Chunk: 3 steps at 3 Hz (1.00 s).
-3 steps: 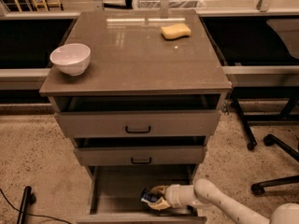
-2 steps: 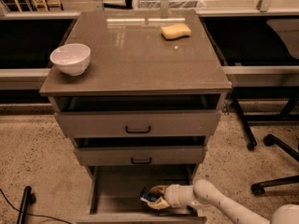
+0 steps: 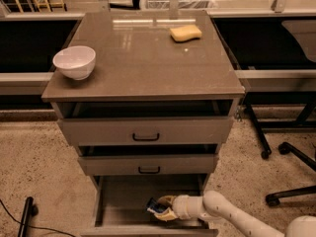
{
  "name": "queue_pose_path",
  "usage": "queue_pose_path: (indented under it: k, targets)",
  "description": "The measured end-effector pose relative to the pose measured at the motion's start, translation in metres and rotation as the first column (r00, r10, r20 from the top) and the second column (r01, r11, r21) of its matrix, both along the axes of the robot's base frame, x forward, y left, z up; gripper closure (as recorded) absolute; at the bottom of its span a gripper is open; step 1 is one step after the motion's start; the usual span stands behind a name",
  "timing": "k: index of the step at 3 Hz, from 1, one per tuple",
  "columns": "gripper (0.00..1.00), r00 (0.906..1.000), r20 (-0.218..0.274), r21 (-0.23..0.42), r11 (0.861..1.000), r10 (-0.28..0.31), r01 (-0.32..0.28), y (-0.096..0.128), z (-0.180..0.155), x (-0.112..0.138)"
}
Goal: Place rxbar blueberry into bottom drawer
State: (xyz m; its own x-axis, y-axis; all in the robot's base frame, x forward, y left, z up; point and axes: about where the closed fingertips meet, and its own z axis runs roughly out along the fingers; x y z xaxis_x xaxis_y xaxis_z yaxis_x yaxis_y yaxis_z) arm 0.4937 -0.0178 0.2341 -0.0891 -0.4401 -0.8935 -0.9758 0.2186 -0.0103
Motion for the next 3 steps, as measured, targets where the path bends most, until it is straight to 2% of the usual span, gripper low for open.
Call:
queue_pose_path:
  k: [2,3]
  targets:
    - [0.11,1.0,0.0,0.0,1.0,0.0,0.0,0.0001,0.0,0.0]
    - [0.0,1.0,0.0,0.0,1.0,0.0,0.0,0.0001,0.0,-0.0001]
